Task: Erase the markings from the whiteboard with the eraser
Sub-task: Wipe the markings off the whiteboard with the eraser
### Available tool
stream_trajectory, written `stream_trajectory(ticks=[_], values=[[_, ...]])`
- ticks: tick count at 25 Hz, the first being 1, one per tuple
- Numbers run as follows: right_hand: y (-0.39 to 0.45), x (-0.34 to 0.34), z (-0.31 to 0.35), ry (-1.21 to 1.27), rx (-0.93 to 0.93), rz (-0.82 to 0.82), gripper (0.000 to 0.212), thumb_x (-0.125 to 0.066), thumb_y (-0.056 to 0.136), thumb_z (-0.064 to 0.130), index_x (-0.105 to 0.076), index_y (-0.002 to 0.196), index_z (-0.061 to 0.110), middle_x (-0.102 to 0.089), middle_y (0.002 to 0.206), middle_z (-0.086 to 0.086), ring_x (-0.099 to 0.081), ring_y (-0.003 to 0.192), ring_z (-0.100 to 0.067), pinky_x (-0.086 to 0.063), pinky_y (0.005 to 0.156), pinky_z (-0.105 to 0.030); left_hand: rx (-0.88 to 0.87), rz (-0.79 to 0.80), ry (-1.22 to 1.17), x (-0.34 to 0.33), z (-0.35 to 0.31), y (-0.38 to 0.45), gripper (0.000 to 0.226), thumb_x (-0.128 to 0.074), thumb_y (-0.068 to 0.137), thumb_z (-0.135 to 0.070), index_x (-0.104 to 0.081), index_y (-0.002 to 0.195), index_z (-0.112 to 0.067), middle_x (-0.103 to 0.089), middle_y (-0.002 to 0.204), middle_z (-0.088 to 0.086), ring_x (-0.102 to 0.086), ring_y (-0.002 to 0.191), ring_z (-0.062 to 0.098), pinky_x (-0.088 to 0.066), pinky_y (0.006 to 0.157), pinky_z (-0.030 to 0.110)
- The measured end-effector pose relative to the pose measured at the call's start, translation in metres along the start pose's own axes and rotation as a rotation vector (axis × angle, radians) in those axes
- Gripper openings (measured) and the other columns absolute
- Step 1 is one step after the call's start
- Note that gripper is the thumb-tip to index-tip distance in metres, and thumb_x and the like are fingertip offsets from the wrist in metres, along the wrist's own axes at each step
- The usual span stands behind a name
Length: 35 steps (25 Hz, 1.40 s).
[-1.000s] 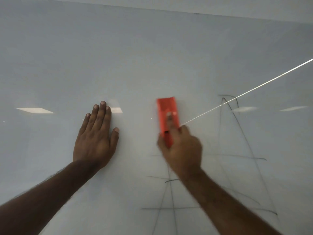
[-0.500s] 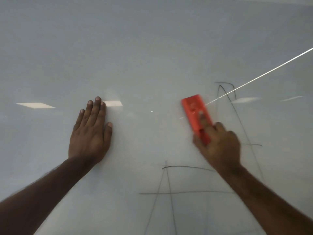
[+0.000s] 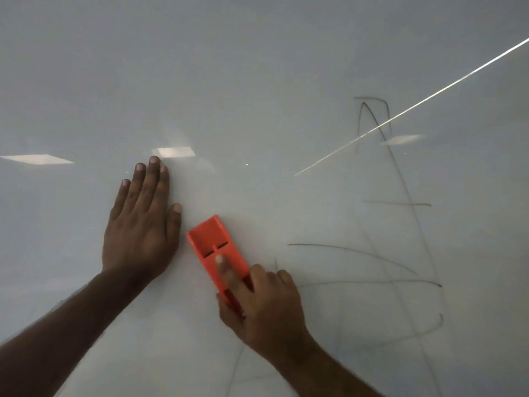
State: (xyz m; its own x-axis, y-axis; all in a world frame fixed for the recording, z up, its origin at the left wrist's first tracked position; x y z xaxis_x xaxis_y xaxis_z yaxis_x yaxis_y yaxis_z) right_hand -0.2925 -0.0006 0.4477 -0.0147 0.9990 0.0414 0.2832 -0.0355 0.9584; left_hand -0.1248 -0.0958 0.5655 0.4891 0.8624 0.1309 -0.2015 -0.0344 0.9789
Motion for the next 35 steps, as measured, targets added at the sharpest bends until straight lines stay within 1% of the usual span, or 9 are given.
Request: stream_trajectory(ticks=[5,10,16,19,22,26,30,32,35], values=[[-0.03,0.011,-0.026,-0.052,0.146,0.077,0.057,-0.057,0.092,0.047,-0.047,0.146,0.031,-0.054,0.08,-0.004,-0.049,0.059,-0.026,-0.036,0.061,-0.035,-0.036,0.011,-0.007,0.003,0.006,-0.037,0.064,-0.026,0.104,-0.035,-0.017,0.16,-0.006,-0.013,0.169,0.008,-0.01,0.157,0.023,-0.006,0.129,0.038],[-0.017,0.049,-0.115,-0.219,-0.301,-0.037,0.065,-0.06,0.089,0.046,-0.045,0.148,0.022,-0.048,0.073,-0.007,-0.046,0.057,-0.029,-0.033,0.061,-0.037,-0.018,0.012,-0.001,0.003,0.009,-0.065,0.063,-0.026,0.104,-0.034,-0.018,0.159,-0.005,-0.015,0.169,0.009,-0.011,0.157,0.025,-0.007,0.129,0.04],[0.009,0.052,-0.118,-0.026,-0.414,-0.14,0.047,-0.064,0.087,0.031,-0.056,0.125,0.005,-0.054,0.099,-0.017,-0.049,0.087,-0.032,-0.046,0.073,-0.045,0.024,0.0,0.002,0.0,0.009,-0.077,0.062,-0.027,0.105,-0.032,-0.018,0.16,-0.005,-0.013,0.169,0.008,-0.01,0.157,0.025,-0.01,0.128,0.043],[0.013,0.036,-0.098,0.036,-0.475,-0.197,0.047,-0.064,0.091,0.027,-0.054,0.13,0.003,-0.054,0.106,-0.018,-0.049,0.09,-0.031,-0.044,0.076,-0.04,0.025,-0.025,0.004,0.0,0.007,-0.079,0.061,-0.029,0.105,-0.03,-0.021,0.159,-0.004,-0.015,0.168,0.01,-0.012,0.157,0.026,-0.009,0.129,0.042],[-0.009,0.012,-0.043,0.015,-0.335,-0.098,0.05,-0.062,0.091,0.031,-0.054,0.135,0.008,-0.055,0.109,-0.017,-0.049,0.088,-0.032,-0.04,0.073,-0.041,0.03,-0.029,0.001,0.0,0.006,-0.08,0.06,-0.029,0.105,-0.03,-0.022,0.159,-0.004,-0.016,0.168,0.011,-0.012,0.157,0.027,-0.01,0.128,0.043],[-0.071,-0.01,0.033,0.031,0.081,0.119,0.048,-0.056,0.092,0.037,-0.055,0.134,0.014,-0.051,0.112,-0.013,-0.051,0.085,-0.031,-0.039,0.073,-0.04,0.042,-0.019,0.002,-0.001,0.005,-0.083,0.061,-0.028,0.105,-0.032,-0.021,0.159,-0.004,-0.014,0.168,0.01,-0.009,0.156,0.025,-0.008,0.129,0.042],[-0.125,-0.005,0.035,0.031,0.497,0.276,0.042,-0.053,0.097,0.033,-0.053,0.136,0.017,-0.055,0.11,-0.01,-0.055,0.086,-0.028,-0.044,0.074,-0.038,0.06,0.008,-0.011,-0.002,0.003,-0.094,0.062,-0.026,0.105,-0.033,-0.018,0.159,-0.004,-0.011,0.168,0.01,-0.007,0.157,0.025,-0.004,0.129,0.039],[-0.117,0.005,0.009,0.0,0.504,0.25,0.041,-0.054,0.097,0.031,-0.054,0.135,0.016,-0.055,0.109,-0.011,-0.055,0.084,-0.029,-0.04,0.073,-0.039,0.056,0.004,-0.001,-0.002,0.002,-0.105,0.062,-0.027,0.105,-0.033,-0.018,0.159,-0.004,-0.012,0.168,0.011,-0.008,0.157,0.026,-0.007,0.129,0.041],[-0.067,0.022,-0.05,-0.098,0.159,0.081,0.047,-0.055,0.095,0.033,-0.056,0.136,0.013,-0.058,0.112,-0.018,-0.055,0.085,-0.034,-0.038,0.074,-0.041,0.061,0.024,0.013,-0.005,0.001,-0.122,0.062,-0.026,0.105,-0.033,-0.017,0.159,-0.004,-0.011,0.168,0.011,-0.004,0.157,0.023,-0.005,0.129,0.04]])
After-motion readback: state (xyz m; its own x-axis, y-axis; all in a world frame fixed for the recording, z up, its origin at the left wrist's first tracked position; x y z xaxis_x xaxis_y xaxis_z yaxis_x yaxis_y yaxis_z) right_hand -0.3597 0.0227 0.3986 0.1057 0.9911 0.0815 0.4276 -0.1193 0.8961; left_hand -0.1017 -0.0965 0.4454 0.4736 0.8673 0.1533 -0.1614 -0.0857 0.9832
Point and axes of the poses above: each hand's wrist, its own y-axis towards the middle knuckle, its own x-axis out of the back of the hand, z = x × y, the point moved 5 cm from there along y, towards the middle knuckle
